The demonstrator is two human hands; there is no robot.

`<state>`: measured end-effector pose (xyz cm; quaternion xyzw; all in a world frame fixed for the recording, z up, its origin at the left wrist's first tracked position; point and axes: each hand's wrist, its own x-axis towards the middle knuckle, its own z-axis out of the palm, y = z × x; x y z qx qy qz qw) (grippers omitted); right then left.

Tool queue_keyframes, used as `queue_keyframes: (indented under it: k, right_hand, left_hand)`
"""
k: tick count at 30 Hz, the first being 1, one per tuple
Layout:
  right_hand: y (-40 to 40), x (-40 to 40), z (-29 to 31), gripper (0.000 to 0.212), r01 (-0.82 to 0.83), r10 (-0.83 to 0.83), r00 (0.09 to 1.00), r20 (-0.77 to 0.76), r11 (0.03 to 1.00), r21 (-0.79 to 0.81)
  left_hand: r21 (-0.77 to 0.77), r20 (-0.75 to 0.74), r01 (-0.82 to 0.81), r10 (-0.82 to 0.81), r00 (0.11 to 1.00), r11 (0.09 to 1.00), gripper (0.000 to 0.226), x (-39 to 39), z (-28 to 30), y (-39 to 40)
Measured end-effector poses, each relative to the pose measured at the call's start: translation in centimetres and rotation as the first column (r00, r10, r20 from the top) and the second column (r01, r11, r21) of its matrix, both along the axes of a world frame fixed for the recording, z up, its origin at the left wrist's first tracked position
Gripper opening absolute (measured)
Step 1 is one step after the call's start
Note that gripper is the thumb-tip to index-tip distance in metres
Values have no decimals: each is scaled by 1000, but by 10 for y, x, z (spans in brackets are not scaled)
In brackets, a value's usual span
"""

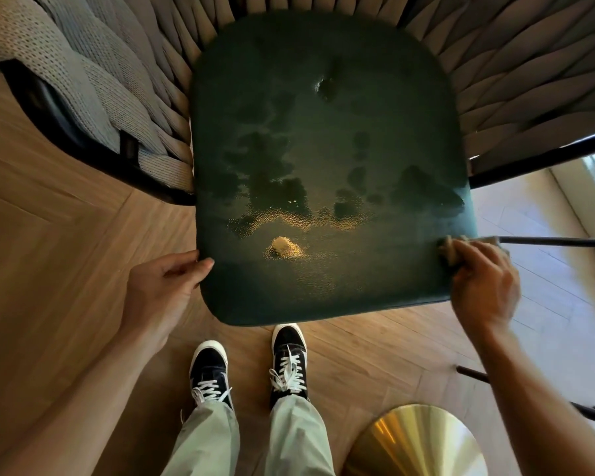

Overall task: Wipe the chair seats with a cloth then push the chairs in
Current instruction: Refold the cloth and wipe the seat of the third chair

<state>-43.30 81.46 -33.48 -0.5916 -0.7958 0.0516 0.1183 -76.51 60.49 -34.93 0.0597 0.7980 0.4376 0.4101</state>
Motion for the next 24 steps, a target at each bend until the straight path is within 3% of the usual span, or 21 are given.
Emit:
queue_keyframes:
  k: [3,7,14,18,21,24]
  right_hand:
    - [18,14,-3,31,127,-128,991,-31,992,-23]
    - [15,9,-11,29,115,-118,990,-81,992,-49]
    - [-37,-57,-20,32,-164,169,968,-187,986,41]
    - [-87,-114,-25,34,-313,298,925,-236,949,-27]
    - [-128,-160,-27,34,-393,366,887,-283,918,-46]
    - [-164,-208,-26,26,-421,378,864,-333,904,-68]
  left_hand:
    - [-15,-50,5,-6,999,1000,34,1,-1,2]
    - [-25,-65,-9,8,998,1000,33,3,-4,2]
    - [-46,-70,12,-15,997,999,30,4,-3,3]
    - [-42,-76,18,-21,997,999,25,3,-2,2]
    - [-32,0,-44,44,999,999,12,3,3,4]
    - [-33,84,-120,123,989,992,34,3,12,9]
